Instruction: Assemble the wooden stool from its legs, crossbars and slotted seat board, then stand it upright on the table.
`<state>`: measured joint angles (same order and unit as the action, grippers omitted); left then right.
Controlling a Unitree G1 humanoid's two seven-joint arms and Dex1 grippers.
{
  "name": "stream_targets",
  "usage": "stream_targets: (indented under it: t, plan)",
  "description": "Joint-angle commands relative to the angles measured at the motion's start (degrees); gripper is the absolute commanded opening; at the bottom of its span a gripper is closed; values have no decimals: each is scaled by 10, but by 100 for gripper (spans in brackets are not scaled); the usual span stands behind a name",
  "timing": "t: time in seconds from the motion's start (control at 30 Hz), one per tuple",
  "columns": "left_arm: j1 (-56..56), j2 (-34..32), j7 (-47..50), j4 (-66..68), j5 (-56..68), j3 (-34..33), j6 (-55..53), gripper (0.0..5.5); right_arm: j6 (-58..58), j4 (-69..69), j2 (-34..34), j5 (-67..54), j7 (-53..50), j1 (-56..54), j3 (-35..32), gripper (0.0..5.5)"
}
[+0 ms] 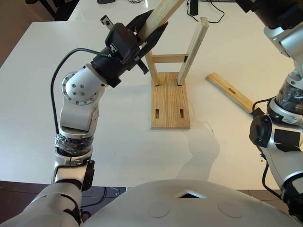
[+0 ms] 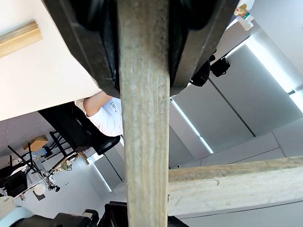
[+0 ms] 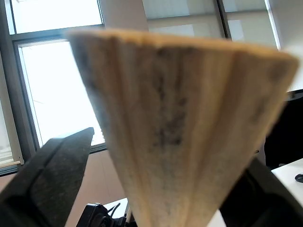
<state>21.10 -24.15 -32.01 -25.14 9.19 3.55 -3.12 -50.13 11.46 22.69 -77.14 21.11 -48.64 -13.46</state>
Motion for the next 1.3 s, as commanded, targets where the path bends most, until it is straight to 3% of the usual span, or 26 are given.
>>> stream_targets:
  t: [0.03,0.27,0.53,0.73,0.87,1.1,1.3]
  plan:
    - [-5,1,4,4,-6,2,3,107,2,8,2,15,-1,1,7,326]
    - [-3,2,-1,13,2,0,6,107,3,23,1,0,-9,20,-5,217]
    - [21,6,21,36,-24,-4,-21,107,6,36,-10,-19,-45,36,-7,216]
    - [-8,-13,2,49,-56,22,-22,227,16,47,-9,-9,-47,51,-6,211]
    - [-57,-40,-43,44,-34,22,-19,242,19,39,8,25,-18,69,1,210]
    - [-222,-102,-101,119,6,-36,-18,242,40,1,103,131,171,91,25,208]
    - [-203,-32,-8,183,40,-106,-29,242,122,-2,174,264,394,174,114,207]
